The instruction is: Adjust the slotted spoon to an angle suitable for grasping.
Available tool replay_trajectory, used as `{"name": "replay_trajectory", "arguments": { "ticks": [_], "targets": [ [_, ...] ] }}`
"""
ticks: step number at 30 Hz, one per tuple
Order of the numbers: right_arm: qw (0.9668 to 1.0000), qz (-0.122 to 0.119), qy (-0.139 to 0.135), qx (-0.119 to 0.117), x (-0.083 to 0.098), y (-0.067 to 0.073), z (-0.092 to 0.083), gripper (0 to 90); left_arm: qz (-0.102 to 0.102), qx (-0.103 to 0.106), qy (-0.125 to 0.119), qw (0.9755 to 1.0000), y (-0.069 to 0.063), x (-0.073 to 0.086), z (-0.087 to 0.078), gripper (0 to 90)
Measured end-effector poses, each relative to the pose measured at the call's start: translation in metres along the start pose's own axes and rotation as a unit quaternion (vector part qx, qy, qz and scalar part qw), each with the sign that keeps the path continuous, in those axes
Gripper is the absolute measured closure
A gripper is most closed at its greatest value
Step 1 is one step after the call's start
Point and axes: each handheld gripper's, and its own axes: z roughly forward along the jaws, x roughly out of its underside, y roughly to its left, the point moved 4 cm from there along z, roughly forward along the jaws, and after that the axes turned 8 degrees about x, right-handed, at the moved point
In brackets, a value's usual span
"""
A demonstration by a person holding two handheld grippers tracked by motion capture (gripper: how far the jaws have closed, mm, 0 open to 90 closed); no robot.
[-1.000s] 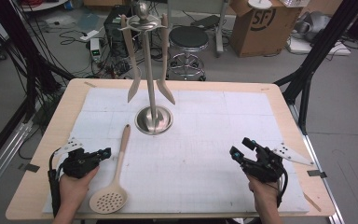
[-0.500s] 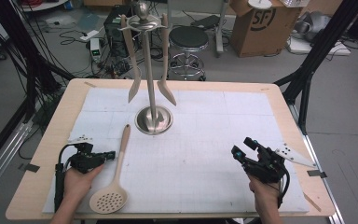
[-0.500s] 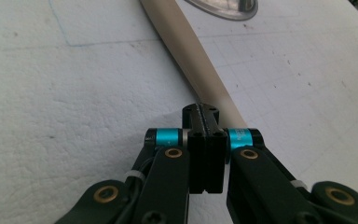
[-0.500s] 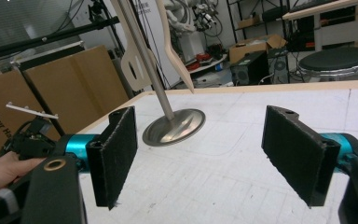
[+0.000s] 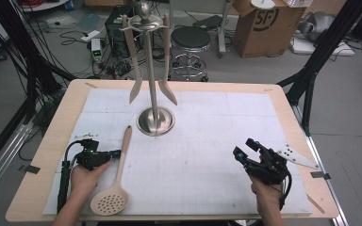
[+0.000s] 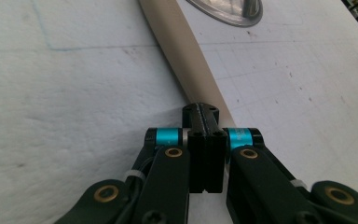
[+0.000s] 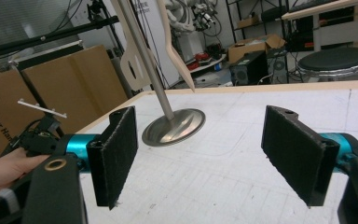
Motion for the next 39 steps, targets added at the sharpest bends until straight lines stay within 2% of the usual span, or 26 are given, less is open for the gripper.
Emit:
{"name": "replay_trajectory", "arguments": {
  "ticks": [9, 16, 21, 23, 26, 29, 31, 34, 39],
  "targets": [
    [1.0000, 0.002, 0.001, 0.001, 0.000, -0.001, 0.000, 26.0, -0.006, 0.035, 0.025, 0.9990, -0.001, -0.012, 0.018, 90.0],
    [0.9998, 0.010, 0.003, 0.015, 0.001, -0.006, 0.000, 26.2, -0.010, 0.047, 0.033, 0.9983, -0.002, -0.013, 0.022, 90.0],
    [0.9998, 0.011, 0.005, 0.015, 0.001, -0.004, 0.001, 26.3, -0.007, 0.044, 0.035, 0.9984, -0.004, -0.013, 0.022, 90.0],
    [0.9998, 0.008, 0.004, 0.015, 0.001, -0.005, 0.000, 26.4, 0.003, 0.023, 0.036, 0.9991, -0.005, -0.013, 0.017, 90.0],
    [0.9998, 0.012, 0.004, 0.016, 0.002, -0.006, -0.001, 26.4, 0.003, 0.024, 0.019, 0.9995, -0.007, -0.015, 0.006, 90.0],
    [0.9998, 0.011, 0.002, 0.015, 0.001, -0.007, -0.002, 26.4, -0.008, 0.053, 0.004, 0.9986, -0.015, -0.013, -0.002, 90.0],
    [0.9998, 0.011, 0.001, 0.015, 0.001, -0.006, -0.003, 26.4, -0.009, 0.071, 0.012, 0.9974, -0.022, -0.007, -0.003, 90.0],
    [0.9998, 0.011, 0.000, 0.016, 0.001, -0.006, -0.004, 26.4, -0.004, 0.084, 0.027, 0.9961, -0.033, 0.003, -0.003, 90.0],
    [0.9998, 0.012, 0.006, 0.014, 0.002, -0.005, -0.002, 26.4, -0.007, 0.097, 0.040, 0.9945, -0.037, 0.010, -0.006, 90.0]
  ]
}}
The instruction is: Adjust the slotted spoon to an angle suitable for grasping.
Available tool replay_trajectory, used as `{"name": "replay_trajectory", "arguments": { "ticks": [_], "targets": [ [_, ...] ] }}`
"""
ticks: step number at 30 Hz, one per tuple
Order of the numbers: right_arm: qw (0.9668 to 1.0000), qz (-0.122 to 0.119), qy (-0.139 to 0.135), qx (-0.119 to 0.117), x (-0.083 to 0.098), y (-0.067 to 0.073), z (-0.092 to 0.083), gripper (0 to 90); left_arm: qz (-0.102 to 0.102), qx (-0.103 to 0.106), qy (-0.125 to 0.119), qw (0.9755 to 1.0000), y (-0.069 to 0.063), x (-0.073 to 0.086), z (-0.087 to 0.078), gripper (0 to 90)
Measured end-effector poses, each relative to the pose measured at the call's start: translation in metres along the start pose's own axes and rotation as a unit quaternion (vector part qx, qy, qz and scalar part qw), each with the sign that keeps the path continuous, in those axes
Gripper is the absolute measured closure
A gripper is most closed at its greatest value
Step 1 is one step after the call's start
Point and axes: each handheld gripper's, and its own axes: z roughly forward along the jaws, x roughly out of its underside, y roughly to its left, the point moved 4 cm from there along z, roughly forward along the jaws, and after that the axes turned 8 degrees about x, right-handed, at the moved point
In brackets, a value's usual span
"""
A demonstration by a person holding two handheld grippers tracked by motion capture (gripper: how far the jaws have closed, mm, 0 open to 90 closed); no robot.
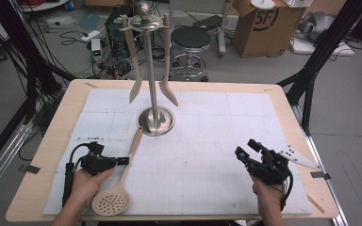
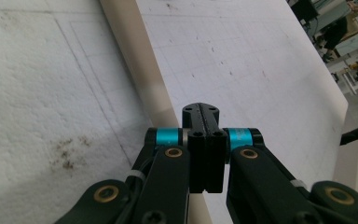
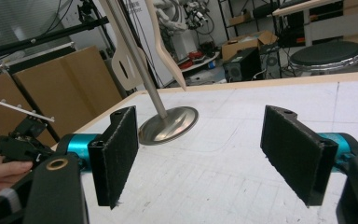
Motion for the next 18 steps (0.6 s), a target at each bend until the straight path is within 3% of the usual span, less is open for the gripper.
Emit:
{"name": "replay_trajectory", "arguments": {
  "ticks": [2, 5, 8, 12, 15, 18],
  "targets": [
    [1.0000, -0.001, -0.001, 0.001, 0.000, 0.000, 0.000, 26.4, 0.005, 0.003, 0.009, 0.9999, -0.005, 0.002, 0.000, 90.0],
    [1.0000, 0.000, -0.002, 0.001, 0.000, -0.001, 0.001, 26.4, 0.016, -0.011, 0.028, 0.9994, -0.012, 0.007, 0.004, 90.0],
    [1.0000, 0.001, -0.003, 0.001, 0.000, 0.000, 0.001, 26.4, 0.031, -0.027, 0.054, 0.9977, -0.015, 0.009, 0.007, 90.0],
    [1.0000, -0.002, -0.001, 0.001, 0.000, 0.001, 0.000, 26.5, 0.048, -0.029, 0.072, 0.9958, -0.022, 0.011, 0.008, 90.0],
    [1.0000, 0.000, 0.000, 0.002, 0.001, 0.000, 0.001, 26.5, 0.064, -0.041, 0.097, 0.9925, -0.029, 0.012, 0.010, 90.0],
    [1.0000, -0.001, 0.001, 0.001, 0.001, 0.000, 0.001, 26.6, 0.074, -0.057, 0.129, 0.9873, -0.031, 0.016, 0.016, 90.0]
  ]
}}
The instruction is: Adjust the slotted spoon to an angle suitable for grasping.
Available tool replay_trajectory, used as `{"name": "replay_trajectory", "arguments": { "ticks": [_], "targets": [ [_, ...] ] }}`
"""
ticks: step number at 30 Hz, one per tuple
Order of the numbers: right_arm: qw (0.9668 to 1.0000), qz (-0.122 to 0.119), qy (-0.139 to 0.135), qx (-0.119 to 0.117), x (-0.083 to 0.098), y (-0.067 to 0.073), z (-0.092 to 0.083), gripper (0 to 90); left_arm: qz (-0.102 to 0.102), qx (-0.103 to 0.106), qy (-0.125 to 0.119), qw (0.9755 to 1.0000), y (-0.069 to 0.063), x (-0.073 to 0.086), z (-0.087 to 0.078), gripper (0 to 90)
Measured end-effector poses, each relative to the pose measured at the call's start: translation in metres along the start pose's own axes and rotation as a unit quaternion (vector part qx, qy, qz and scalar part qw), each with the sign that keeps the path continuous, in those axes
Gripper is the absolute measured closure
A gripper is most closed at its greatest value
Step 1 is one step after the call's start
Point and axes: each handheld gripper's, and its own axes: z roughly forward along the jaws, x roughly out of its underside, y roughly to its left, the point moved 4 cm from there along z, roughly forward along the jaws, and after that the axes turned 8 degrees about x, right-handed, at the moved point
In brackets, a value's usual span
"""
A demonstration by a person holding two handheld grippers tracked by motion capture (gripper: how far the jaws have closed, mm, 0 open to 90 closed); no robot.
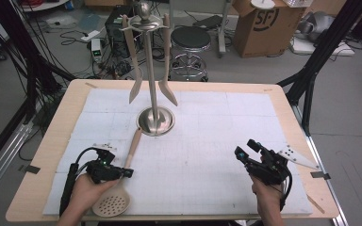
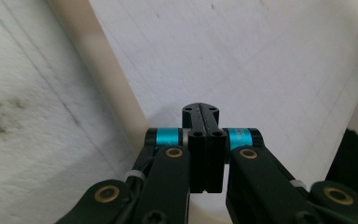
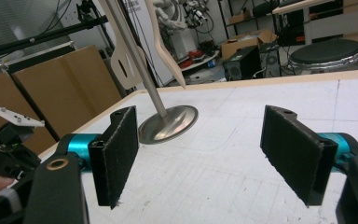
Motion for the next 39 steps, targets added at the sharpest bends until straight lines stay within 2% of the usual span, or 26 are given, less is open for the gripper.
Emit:
{"name": "replay_trajectory", "arguments": {
  "ticks": [2, 3, 6, 10, 14, 17, 23, 27, 29, 33, 35, 39],
  "targets": [
    [1.0000, -0.001, -0.001, 0.001, 0.000, 0.001, 0.000, 26.6, -0.002, -0.006, -0.002, 1.0000, 0.000, -0.001, 0.000, 90.0],
    [1.0000, -0.001, -0.001, 0.001, 0.000, 0.001, 0.000, 26.6, 0.001, -0.018, 0.000, 0.9998, 0.002, -0.001, -0.001, 90.0],
    [1.0000, 0.001, 0.001, 0.001, 0.000, 0.000, 0.000, 26.6, -0.006, -0.015, -0.006, 0.9999, 0.007, -0.001, -0.002, 90.0],
    [1.0000, 0.002, 0.000, 0.003, 0.000, -0.001, 0.000, 26.6, 0.016, -0.052, 0.008, 0.9985, 0.008, -0.004, -0.004, 90.0],
    [1.0000, 0.001, -0.002, 0.002, 0.000, -0.001, -0.001, 26.6, 0.006, -0.061, 0.002, 0.9981, 0.017, -0.005, -0.011, 90.0],
    [1.0000, 0.002, 0.000, 0.003, 0.000, -0.002, 0.000, 26.6, 0.001, -0.057, -0.004, 0.9984, 0.025, -0.004, -0.018, 90.0],
    [1.0000, 0.003, 0.000, 0.002, 0.001, 0.000, 0.001, 26.7, -0.023, -0.050, -0.024, 0.9982, 0.042, -0.006, -0.027, 90.0],
    [1.0000, 0.003, 0.001, 0.004, 0.001, -0.001, 0.001, 26.7, -0.030, -0.034, -0.043, 0.9981, 0.043, -0.007, -0.031, 90.0],
    [1.0000, 0.003, 0.001, 0.006, 0.001, -0.001, 0.001, 26.7, -0.040, -0.020, -0.064, 0.9970, 0.044, -0.008, -0.036, 90.0],
    [1.0000, 0.001, 0.003, 0.003, 0.001, 0.000, 0.002, 26.6, -0.063, -0.011, -0.102, 0.9927, 0.056, -0.011, -0.046, 90.0],
    [1.0000, 0.002, 0.001, 0.003, 0.001, 0.000, 0.002, 26.6, -0.063, -0.003, -0.121, 0.9907, 0.063, -0.013, -0.048, 90.0],
    [1.0000, 0.004, 0.000, 0.001, 0.001, -0.001, 0.001, 26.6, -0.075, 0.003, -0.142, 0.9869, 0.073, -0.014, -0.052, 90.0]
  ]
}}
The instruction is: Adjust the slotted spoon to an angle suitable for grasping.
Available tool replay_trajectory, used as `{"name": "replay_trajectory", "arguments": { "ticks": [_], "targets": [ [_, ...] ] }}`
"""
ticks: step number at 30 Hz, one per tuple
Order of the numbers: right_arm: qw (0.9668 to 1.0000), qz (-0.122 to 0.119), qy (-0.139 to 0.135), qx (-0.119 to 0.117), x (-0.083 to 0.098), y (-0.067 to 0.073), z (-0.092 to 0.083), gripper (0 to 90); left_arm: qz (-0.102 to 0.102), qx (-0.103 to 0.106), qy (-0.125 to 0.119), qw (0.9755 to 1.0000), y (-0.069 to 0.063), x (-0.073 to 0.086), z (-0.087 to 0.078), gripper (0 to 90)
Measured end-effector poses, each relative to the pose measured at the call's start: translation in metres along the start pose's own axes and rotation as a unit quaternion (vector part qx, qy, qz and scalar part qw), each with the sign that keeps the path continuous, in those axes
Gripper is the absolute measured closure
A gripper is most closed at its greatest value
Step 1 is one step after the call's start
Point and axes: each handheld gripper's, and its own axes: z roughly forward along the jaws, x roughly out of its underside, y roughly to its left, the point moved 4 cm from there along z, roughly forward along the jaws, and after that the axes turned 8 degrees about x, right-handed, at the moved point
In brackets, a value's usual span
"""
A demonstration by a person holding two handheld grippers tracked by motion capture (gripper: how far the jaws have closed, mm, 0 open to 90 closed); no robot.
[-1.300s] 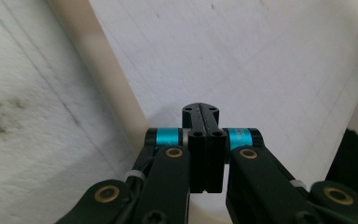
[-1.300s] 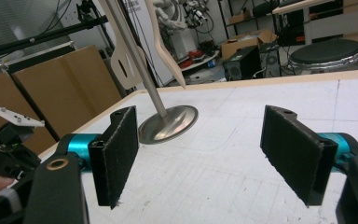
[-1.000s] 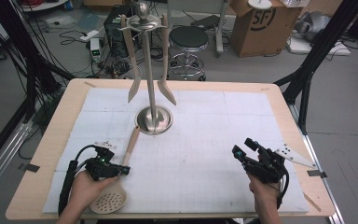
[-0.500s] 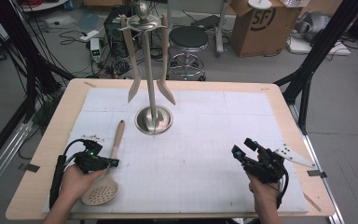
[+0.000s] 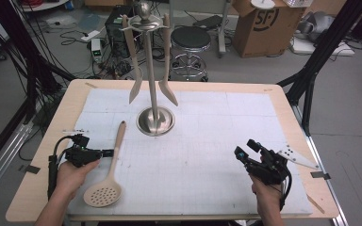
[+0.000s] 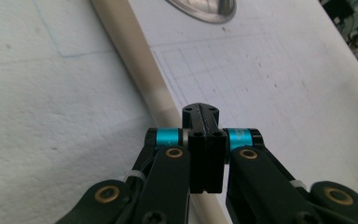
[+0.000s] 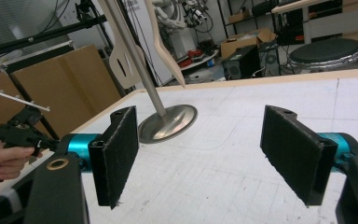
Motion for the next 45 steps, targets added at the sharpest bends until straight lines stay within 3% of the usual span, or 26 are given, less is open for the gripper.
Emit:
{"name": "replay_trajectory", "arguments": {
  "ticks": [5, 8, 12, 18, 24, 29, 36, 41, 43, 45],
  "targets": [
    [1.0000, 0.003, 0.006, -0.001, 0.001, 0.000, 0.001, 26.3, -0.003, -0.024, -0.013, 0.9996, 0.009, -0.002, -0.002, 90.0],
    [0.9999, 0.003, 0.011, -0.001, 0.002, -0.001, 0.002, 26.1, -0.016, -0.021, -0.019, 0.9995, 0.014, -0.003, -0.001, 90.0],
    [0.9998, 0.004, 0.018, -0.001, 0.003, 0.000, 0.004, 26.0, -0.026, -0.034, -0.018, 0.9989, 0.022, -0.003, 0.001, 90.0],
    [0.9984, 0.028, 0.050, 0.002, 0.008, -0.004, 0.009, 25.5, -0.031, -0.040, -0.020, 0.9985, 0.029, -0.003, 0.004, 90.0],
    [0.9986, 0.026, 0.046, 0.004, 0.007, -0.005, 0.008, 25.5, -0.035, -0.041, -0.016, 0.9984, 0.033, -0.002, 0.011, 90.0],
    [0.9987, 0.027, 0.044, 0.004, 0.006, -0.005, 0.007, 25.6, -0.051, -0.034, -0.030, 0.9977, 0.035, -0.006, 0.018, 90.0],
    [0.9988, 0.027, 0.042, 0.003, 0.005, -0.004, 0.007, 25.7, -0.041, -0.008, -0.010, 0.9991, 0.029, -0.014, 0.038, 90.0],
    [0.9987, 0.028, 0.042, 0.005, 0.006, -0.006, 0.006, 25.8, -0.015, 0.006, 0.027, 0.9995, 0.022, -0.017, 0.045, 90.0],
    [0.9988, 0.026, 0.040, 0.005, 0.005, -0.006, 0.006, 25.8, -0.016, 0.016, 0.046, 0.9987, 0.022, -0.019, 0.045, 90.0],
    [0.9988, 0.027, 0.040, 0.006, 0.005, -0.006, 0.006, 25.8, -0.026, 0.027, 0.048, 0.9981, 0.025, -0.019, 0.044, 90.0]
  ]
}}
